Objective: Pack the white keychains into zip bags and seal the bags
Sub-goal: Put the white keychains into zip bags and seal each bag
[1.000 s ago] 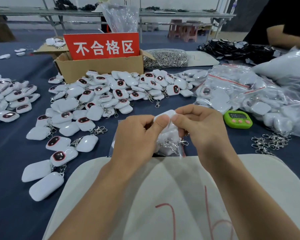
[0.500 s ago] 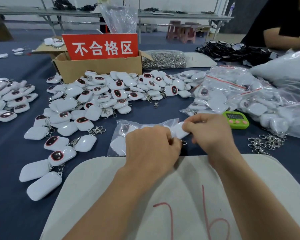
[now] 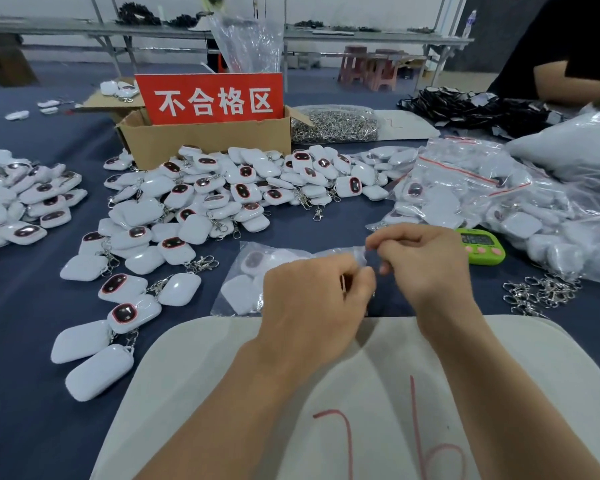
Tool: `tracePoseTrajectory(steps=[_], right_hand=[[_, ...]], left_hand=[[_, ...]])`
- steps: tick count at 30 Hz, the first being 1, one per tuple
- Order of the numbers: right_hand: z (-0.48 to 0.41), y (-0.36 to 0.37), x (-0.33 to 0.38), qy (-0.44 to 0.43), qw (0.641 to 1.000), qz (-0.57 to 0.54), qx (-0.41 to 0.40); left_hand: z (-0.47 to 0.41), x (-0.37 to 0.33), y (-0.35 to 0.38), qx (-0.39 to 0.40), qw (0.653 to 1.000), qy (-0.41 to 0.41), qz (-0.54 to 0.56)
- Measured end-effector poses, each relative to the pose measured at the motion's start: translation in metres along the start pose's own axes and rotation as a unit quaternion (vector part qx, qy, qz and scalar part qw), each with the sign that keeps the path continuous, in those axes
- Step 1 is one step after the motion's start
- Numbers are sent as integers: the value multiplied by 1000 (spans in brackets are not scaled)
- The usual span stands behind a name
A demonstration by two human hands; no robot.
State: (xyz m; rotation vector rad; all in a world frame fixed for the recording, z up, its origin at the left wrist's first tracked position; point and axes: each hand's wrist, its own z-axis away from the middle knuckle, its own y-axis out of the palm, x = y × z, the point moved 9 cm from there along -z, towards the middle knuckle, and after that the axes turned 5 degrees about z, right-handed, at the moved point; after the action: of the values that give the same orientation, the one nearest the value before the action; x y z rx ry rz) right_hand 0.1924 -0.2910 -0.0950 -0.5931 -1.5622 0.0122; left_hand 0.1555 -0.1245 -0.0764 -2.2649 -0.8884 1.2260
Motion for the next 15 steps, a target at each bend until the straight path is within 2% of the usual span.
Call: tracePoseTrajectory(steps=[2,4,6,8,10,12,15], right_hand=[[-3,-7,-5,15,1000,-6,-26],[-3,-9,-10,31,999,-13,-33],[-3,-9,-11,38,999,-14,-33],[-2,-7,-10,39,999,-13,-25],[-1,-5,-8,34,999,-6,-15],[1,-3,-6,22,1000,-2,-2],[4,3,0,2,1000,-8,22]], left_hand=[[-6,6,-13,-33,999,-7,27],[-12,40,-47,-152,980,-99,85],[-12,84,-81,-256,941,-202,93],[-10,112,-103,-288,920,-265,34],[-13,125,-108,-262,924,-278,-16],[-19,131,-101,-202,943,-263,-33],[-26,141,-81,-47,957,-252,-136]])
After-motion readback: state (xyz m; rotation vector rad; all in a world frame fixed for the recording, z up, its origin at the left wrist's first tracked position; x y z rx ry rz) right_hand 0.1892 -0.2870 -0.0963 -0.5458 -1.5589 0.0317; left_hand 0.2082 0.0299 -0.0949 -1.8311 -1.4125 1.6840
